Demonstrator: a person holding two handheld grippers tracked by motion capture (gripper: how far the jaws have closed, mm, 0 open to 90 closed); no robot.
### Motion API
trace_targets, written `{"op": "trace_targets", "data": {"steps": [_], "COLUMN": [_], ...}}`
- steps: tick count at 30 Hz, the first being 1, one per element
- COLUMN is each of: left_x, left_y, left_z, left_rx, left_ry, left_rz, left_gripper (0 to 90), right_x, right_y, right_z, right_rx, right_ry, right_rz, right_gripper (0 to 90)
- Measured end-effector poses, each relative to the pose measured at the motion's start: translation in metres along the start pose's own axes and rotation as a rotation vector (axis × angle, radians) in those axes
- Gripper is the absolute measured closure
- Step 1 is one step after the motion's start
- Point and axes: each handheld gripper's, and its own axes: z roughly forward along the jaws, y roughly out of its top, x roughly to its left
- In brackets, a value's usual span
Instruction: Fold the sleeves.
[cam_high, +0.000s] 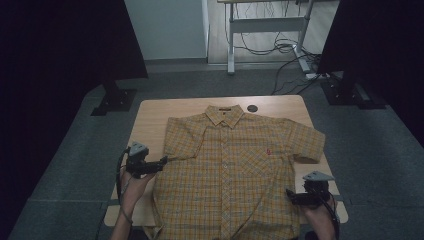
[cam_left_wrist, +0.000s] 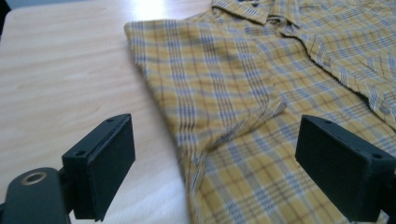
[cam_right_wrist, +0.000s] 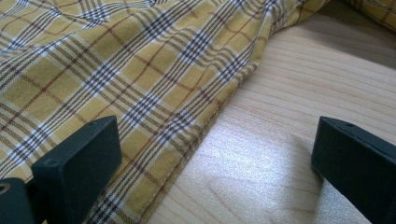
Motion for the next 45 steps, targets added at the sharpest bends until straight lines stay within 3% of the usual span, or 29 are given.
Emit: {"op": "trace_targets", "data": {"steps": [10,18,22,28,32,45], "left_x": [0.004,0.01,0.012,0.013,0.013,0.016], "left_y": [-0.032,-0.064,-0.077,-0.085,-0.089,-0.09], "left_z": [-0.015,-0.013,-0.011,-0.009,-0.008,-0.007], "left_rx": [0.017,0.06,0.108,0.141,0.151,0.155], "left_ry": [0.04,0.065,0.1,0.129,0.126,0.119], "left_rz": [-0.01,-0.041,-0.03,-0.018,-0.004,-0.021], "left_gripper": [12.3,12.3,12.3,12.4,12.7,9.5], "right_x": [0.0,0.0,0.0,0.0,0.0,-0.001], "right_y": [0.0,0.0,0.0,0.0,0.0,0.0], "right_z": [0.0,0.0,0.0,0.0,0.0,-0.004], "right_rx": [0.0,0.0,0.0,-0.001,-0.002,-0.014], "right_ry": [0.0,0.0,0.0,0.002,0.003,0.02], "right_rz": [0.0,0.001,0.001,0.0,0.0,0.031], "right_gripper": [1.1,1.2,1.2,1.5,1.7,5.6]}}
